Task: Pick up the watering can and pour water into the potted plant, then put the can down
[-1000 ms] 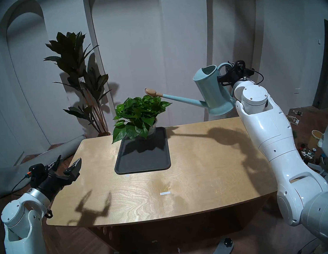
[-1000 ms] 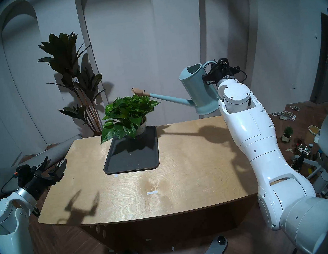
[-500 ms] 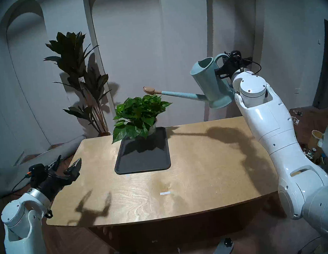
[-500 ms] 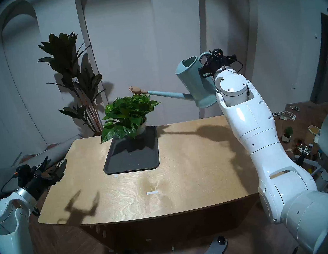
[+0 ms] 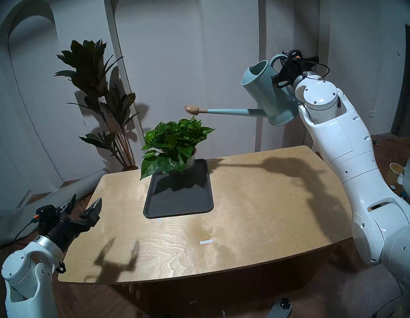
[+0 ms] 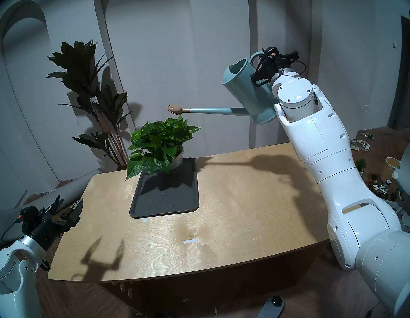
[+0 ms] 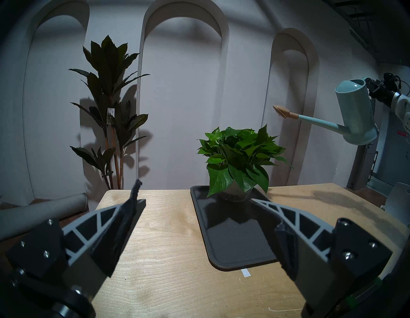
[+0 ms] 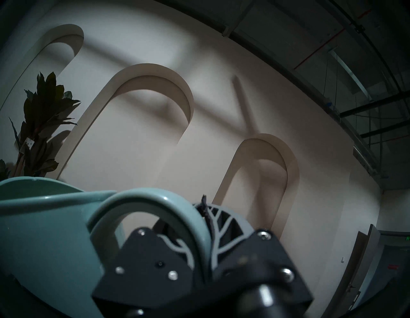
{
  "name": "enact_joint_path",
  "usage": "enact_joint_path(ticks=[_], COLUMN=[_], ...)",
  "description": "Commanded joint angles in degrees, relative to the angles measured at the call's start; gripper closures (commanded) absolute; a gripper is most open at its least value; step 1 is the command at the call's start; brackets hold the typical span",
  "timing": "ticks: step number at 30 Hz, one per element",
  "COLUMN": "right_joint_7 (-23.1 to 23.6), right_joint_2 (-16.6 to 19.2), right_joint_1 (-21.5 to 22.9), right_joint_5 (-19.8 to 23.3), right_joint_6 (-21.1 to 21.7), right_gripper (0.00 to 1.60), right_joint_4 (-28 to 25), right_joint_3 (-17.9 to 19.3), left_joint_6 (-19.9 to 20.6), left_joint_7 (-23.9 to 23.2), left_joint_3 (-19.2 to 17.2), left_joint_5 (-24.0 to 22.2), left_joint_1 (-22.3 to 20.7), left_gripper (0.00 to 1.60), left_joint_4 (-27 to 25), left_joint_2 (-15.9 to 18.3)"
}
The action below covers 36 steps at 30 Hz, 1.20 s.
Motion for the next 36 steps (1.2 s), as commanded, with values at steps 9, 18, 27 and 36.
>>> enact_joint_path(ticks=[9, 18, 27, 36], right_joint_7=[1.0, 0.9, 1.0, 1.5], right_joint_2=[-4.4, -9.0, -9.6, -7.9], right_joint_1=[8.0, 10.1, 11.5, 13.9], right_joint_5=[-5.7, -8.3, -11.1, -13.7], right_joint_6=[0.4, 1.6, 2.0, 1.8], right_gripper=[1.6, 1.6, 1.6, 1.6], right_joint_4=[0.2, 2.0, 2.6, 3.9], right_joint_3=[-4.5, -8.3, -7.2, -4.2], left_joint_6=[-0.2, -0.2, -0.2, -0.2], left_joint_7=[-0.2, -0.1, -0.2, -0.2], left_joint_3=[0.0, 0.0, 0.0, 0.0], left_joint_5=[0.0, 0.0, 0.0, 0.0], left_joint_1=[-0.3, -0.3, -0.3, -0.3], left_gripper=[0.0, 0.0, 0.0, 0.0], left_joint_4=[-0.9, -0.8, -0.9, -1.0], left_joint_2=[0.3, 0.3, 0.4, 0.4])
